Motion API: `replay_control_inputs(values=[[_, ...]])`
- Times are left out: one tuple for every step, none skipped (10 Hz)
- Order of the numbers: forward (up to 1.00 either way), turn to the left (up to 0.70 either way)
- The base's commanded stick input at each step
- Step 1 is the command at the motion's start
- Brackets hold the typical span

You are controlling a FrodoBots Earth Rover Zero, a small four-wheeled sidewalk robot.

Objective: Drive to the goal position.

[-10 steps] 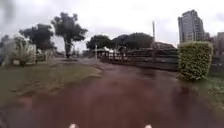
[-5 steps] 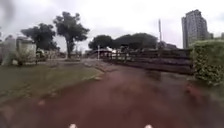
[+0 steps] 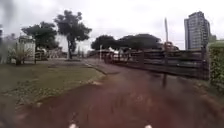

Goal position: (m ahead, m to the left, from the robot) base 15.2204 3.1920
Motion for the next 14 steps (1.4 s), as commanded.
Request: replay_control_inputs(values=[[0.85, 0.01], [0.85, 0.01], [0.85, 0.01], [0.85, 0.01], [0.85, 0.01], [0.85, 0.01], [0.85, 0.01], [0.85, 0.01], [0.85, 0.01], [0.85, 0.01], [0.85, 0.01], [0.85, 0.01], [0.85, 0.01], [0.85, 0.01]])
